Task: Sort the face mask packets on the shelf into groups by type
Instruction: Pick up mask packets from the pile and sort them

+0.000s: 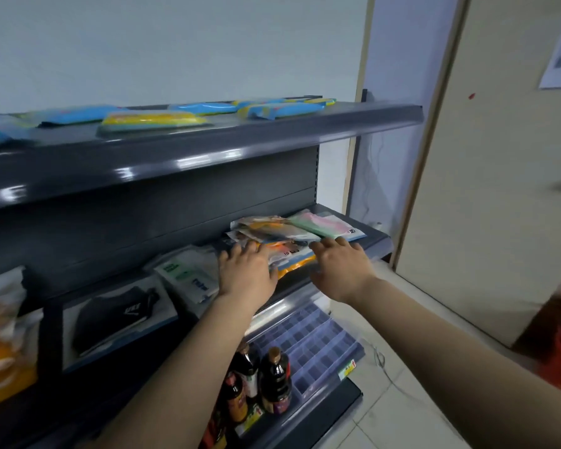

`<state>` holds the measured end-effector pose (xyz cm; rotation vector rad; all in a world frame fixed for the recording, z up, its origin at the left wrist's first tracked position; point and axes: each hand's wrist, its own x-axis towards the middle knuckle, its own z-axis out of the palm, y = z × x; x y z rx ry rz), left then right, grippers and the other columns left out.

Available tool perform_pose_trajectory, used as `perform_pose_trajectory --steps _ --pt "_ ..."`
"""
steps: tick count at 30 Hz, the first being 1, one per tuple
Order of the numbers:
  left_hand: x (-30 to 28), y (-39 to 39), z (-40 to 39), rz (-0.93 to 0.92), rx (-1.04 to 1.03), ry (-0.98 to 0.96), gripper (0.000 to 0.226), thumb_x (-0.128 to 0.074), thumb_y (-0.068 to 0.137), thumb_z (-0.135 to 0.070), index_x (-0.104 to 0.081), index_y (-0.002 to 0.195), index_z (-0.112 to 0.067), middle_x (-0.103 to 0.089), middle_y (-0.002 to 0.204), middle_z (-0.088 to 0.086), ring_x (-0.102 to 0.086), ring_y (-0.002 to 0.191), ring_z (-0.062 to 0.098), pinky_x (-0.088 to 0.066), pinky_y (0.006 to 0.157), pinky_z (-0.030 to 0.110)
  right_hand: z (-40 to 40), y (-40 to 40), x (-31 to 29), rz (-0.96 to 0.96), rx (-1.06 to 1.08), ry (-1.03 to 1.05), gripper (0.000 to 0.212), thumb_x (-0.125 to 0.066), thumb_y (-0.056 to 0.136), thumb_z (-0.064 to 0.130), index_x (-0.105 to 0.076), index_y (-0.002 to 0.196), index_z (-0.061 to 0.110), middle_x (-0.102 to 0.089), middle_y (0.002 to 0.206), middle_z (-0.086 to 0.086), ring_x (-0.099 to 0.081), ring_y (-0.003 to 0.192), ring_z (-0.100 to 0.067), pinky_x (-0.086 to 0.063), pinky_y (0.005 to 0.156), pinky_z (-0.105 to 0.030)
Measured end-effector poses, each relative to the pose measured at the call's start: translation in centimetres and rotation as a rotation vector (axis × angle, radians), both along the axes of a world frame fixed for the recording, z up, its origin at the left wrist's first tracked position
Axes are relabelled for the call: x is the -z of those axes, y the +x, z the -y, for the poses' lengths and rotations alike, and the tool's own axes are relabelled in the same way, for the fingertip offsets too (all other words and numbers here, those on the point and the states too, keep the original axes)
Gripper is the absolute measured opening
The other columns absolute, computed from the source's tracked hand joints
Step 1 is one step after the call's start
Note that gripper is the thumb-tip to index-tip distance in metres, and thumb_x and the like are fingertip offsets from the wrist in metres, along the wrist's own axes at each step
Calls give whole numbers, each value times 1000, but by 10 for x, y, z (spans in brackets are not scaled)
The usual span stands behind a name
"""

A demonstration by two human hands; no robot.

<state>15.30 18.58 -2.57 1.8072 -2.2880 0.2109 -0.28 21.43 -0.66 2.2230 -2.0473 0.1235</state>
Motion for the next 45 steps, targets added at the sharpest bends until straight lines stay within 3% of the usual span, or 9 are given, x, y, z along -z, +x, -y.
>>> perform_pose_trajectory --steps 22,31,38,45 --pt "13 -59 140 -30 -261 76 55 -36 95 -47 -31 144 -21 -37 149 2 -37 132 28 -31 105 38 177 -84 35 230 -184 86 48 -46 94 36 -39 140 19 -48 136 -9 -44 125 -29 -39 102 -40" --pt "25 -91 194 -25 -366 173 55 -31 96 -50 -30 144 -23 -33 151 2 -31 136 26 -31 105 40 248 -133 47 250 -217 176 54 -46 94 39 -37 141 14 -42 144 -10 -42 129 -31 -39 104 -42" --pt "31 -95 219 -68 -444 215 50 -28 96 -50 -45 134 -21 -39 148 2 -37 132 27 -33 106 41 289 -146 66 199 -245 303 45 -44 95 34 -40 137 16 -44 140 -10 -46 124 -30 -41 101 -41" --pt "36 -89 235 -138 -582 253 50 -35 97 -41 -39 141 -18 -42 145 8 -39 128 32 -35 103 37 311 -148 76 161 -257 372 53 -48 91 46 -42 135 16 -42 139 -10 -43 125 -33 -38 104 -50"
